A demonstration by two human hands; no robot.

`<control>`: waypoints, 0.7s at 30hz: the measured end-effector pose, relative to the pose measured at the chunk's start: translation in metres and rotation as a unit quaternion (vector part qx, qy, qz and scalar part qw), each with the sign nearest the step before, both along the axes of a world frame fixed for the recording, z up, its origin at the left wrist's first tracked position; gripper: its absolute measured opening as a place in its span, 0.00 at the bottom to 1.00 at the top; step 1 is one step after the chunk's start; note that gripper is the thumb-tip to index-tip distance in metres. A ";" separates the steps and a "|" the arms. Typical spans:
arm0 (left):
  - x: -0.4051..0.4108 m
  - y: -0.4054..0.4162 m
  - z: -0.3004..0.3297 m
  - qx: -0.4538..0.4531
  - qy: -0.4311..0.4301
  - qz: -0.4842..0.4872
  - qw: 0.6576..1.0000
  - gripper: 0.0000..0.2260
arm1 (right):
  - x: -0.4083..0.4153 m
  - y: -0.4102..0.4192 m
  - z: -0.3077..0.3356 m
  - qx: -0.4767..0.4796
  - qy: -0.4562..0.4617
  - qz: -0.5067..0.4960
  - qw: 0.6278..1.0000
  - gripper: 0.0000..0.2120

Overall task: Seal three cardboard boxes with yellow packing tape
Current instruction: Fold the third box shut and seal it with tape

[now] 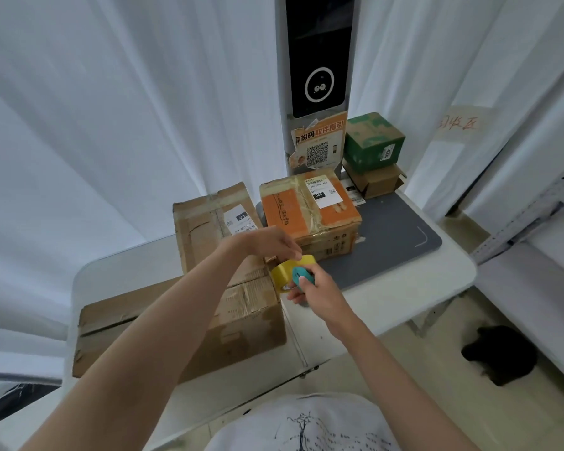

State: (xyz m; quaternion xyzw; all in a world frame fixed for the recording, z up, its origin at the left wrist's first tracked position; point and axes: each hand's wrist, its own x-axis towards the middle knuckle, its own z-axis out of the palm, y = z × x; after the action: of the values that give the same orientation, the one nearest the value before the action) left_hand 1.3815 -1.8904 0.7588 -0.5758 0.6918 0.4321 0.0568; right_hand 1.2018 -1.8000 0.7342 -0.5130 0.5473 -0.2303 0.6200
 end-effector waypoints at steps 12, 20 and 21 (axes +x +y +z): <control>0.006 0.000 -0.027 0.016 0.064 0.053 0.996 0.12 | 0.033 0.005 -0.004 -0.163 0.197 0.024 0.966 0.12; 0.006 -0.002 -0.033 0.009 0.070 0.072 0.995 0.12 | 0.042 0.007 -0.003 -0.223 0.278 0.046 0.933 0.16; 0.006 -0.002 -0.033 0.010 0.073 0.077 0.994 0.12 | 0.043 0.007 -0.004 -0.228 0.285 0.046 0.930 0.18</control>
State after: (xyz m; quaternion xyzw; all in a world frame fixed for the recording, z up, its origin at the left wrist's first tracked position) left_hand 1.3876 -1.8920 0.7255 -0.5938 0.6434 0.4828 -0.0212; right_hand 1.2451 -1.7930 0.7306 -0.7095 0.6090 -0.1644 0.3141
